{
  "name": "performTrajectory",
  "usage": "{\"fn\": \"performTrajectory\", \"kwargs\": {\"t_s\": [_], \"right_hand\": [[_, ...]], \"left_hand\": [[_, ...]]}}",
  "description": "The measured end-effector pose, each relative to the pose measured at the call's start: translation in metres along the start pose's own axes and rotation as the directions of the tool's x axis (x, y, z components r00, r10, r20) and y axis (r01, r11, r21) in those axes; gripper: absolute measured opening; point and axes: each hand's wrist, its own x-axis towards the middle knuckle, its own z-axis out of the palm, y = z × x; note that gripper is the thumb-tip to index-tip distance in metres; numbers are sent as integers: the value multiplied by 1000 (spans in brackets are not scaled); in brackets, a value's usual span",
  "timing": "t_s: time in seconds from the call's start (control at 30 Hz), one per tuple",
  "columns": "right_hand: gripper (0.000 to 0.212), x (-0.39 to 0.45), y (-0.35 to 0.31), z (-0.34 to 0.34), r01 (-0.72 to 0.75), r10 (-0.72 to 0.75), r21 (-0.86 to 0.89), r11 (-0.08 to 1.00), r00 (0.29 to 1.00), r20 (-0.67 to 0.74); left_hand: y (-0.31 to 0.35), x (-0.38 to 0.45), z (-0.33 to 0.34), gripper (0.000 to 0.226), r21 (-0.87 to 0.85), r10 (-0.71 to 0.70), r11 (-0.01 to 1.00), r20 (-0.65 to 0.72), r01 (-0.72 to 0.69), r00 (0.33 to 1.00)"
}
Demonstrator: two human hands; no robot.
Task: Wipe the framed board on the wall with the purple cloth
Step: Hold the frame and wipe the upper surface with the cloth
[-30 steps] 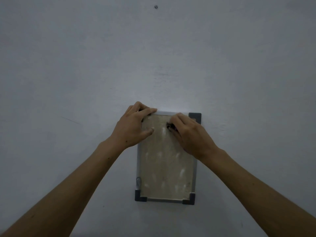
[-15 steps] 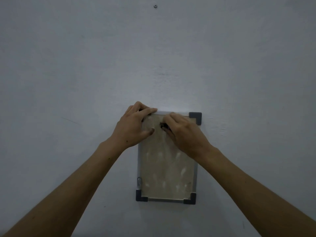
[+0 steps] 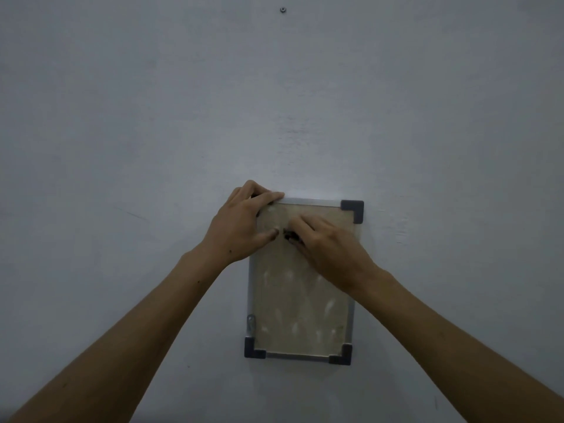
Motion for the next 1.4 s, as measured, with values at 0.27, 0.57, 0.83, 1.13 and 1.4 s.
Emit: {"fn": "performTrajectory", "kwargs": {"t_s": [0.27,0.57,0.83,1.13,1.4], "right_hand": [[7,-4,-2,4,16,-16,-7,1000,1000,15],[9,-11,3,4,-1,1,-8,1000,1000,-1],[11,-17,0,9,20,-20,7,1000,999,36],[13,-23,-2,7,15,-13,-26,1000,998,68],[10,-24,4,2,-29,27,35,999,998,52]], "left_hand": [[0,-1,-1,66,-6,-7,1000,7,7,1000],[2,-1,-3,67,-8,-18,1000,18,18,1000],[3,-1,-3,66,-7,-21,1000,14,21,1000],[-2,-1,-10,75,53,9,998,89,-14,996],[-17,-1,-25,73,80,53,995,114,-62,992]]}}
